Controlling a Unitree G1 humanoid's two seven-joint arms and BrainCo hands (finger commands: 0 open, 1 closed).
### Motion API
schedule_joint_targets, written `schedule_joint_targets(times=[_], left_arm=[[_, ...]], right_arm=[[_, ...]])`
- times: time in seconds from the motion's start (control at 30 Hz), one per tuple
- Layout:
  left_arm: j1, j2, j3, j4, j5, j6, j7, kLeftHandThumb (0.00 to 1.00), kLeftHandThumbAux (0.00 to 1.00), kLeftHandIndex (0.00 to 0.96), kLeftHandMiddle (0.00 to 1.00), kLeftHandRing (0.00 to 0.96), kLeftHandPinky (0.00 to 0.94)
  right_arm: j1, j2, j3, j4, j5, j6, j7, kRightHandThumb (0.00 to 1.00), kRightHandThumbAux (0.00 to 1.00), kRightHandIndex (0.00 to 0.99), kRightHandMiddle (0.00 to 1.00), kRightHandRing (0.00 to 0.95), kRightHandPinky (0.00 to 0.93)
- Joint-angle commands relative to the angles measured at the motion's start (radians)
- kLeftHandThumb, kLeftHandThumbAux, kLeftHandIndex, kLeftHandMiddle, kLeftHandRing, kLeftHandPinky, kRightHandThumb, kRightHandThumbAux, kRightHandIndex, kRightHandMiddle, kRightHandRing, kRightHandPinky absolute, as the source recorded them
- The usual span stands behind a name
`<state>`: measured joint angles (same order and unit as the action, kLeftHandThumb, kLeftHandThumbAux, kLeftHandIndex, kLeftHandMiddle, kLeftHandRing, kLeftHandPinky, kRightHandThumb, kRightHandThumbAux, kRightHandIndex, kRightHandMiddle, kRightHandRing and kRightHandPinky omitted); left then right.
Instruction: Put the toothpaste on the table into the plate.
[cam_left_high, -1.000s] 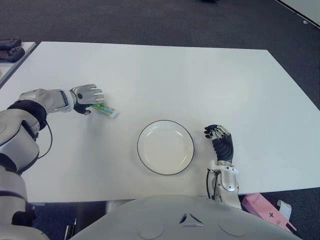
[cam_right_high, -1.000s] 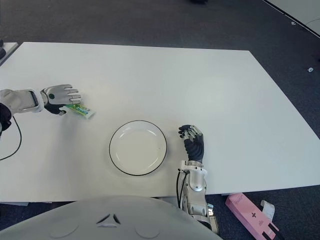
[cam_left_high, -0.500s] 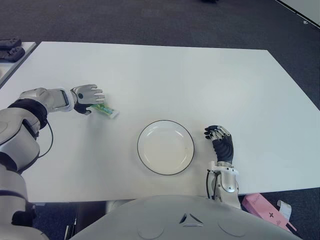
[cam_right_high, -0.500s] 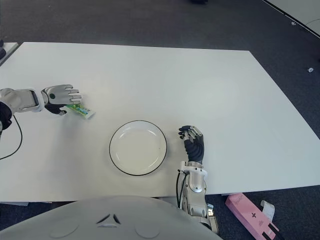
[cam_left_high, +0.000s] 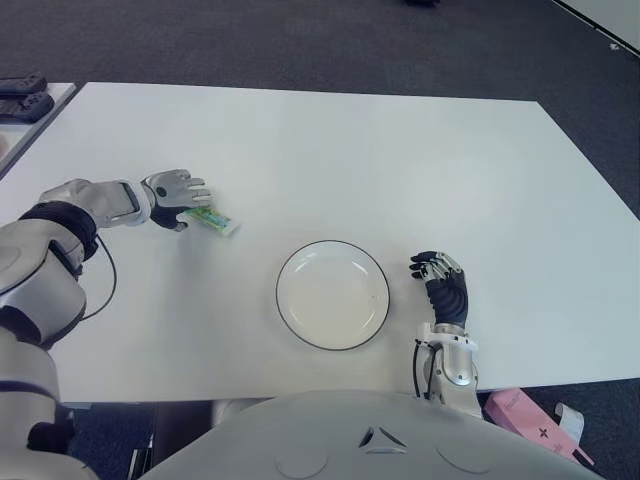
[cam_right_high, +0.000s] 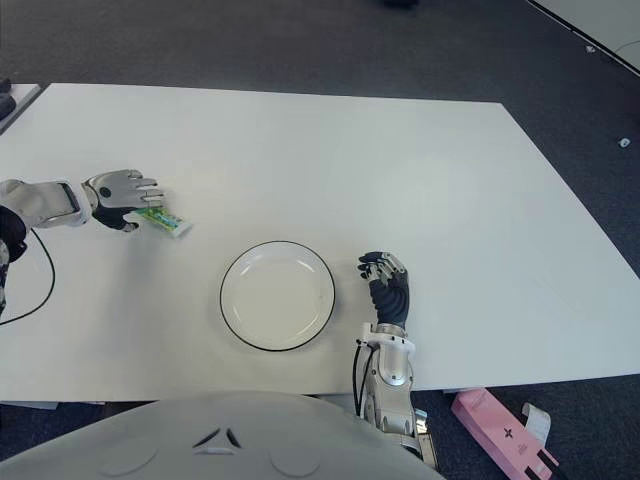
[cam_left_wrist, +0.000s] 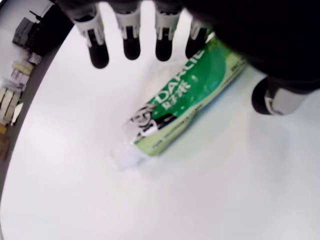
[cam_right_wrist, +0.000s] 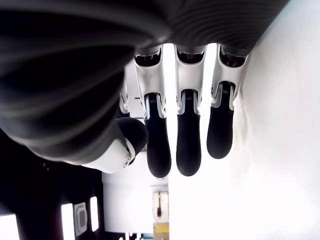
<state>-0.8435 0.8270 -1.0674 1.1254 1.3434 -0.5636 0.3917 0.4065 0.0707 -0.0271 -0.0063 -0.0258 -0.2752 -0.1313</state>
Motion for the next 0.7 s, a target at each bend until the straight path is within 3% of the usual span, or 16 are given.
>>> schedule_joint_targets(times=[0.03,0.27,0.37,0.53,0.7], left_arm=[[0.052,-0.038,0.009,0.022,-0.037,-0.046,-0.064,0.448,0.329,0.094,0.168,0.187,0.339],[0.089,-0.068,0.107,0.062,-0.191,-0.099,-0.182,0.528,0.347,0.16,0.272,0.325,0.475],[0.153,-0.129,0.181,0.134,-0.295,-0.076,-0.236,0.602,0.36,0.198,0.322,0.376,0.508],[0.207,-0.185,0.275,0.199,-0.422,-0.035,-0.318,0.747,0.374,0.264,0.381,0.438,0.505],[0.221,-0.198,0.384,0.207,-0.572,-0.055,-0.461,0.828,0.384,0.289,0.407,0.464,0.496]], right_arm=[[-0.001,0.002,-0.008,0.016,0.0,0.007,-0.003,0.709,0.727,0.429,0.489,0.484,0.473],[-0.003,-0.006,-0.015,0.027,0.002,0.001,0.001,0.709,0.727,0.429,0.493,0.482,0.474],[-0.004,-0.007,-0.019,0.027,0.005,0.005,0.001,0.709,0.727,0.429,0.493,0.482,0.475],[-0.002,-0.007,-0.025,0.024,0.006,0.009,0.002,0.709,0.728,0.429,0.494,0.486,0.483],[0.0,-0.012,-0.031,0.021,0.007,0.008,0.007,0.71,0.728,0.429,0.496,0.491,0.49]])
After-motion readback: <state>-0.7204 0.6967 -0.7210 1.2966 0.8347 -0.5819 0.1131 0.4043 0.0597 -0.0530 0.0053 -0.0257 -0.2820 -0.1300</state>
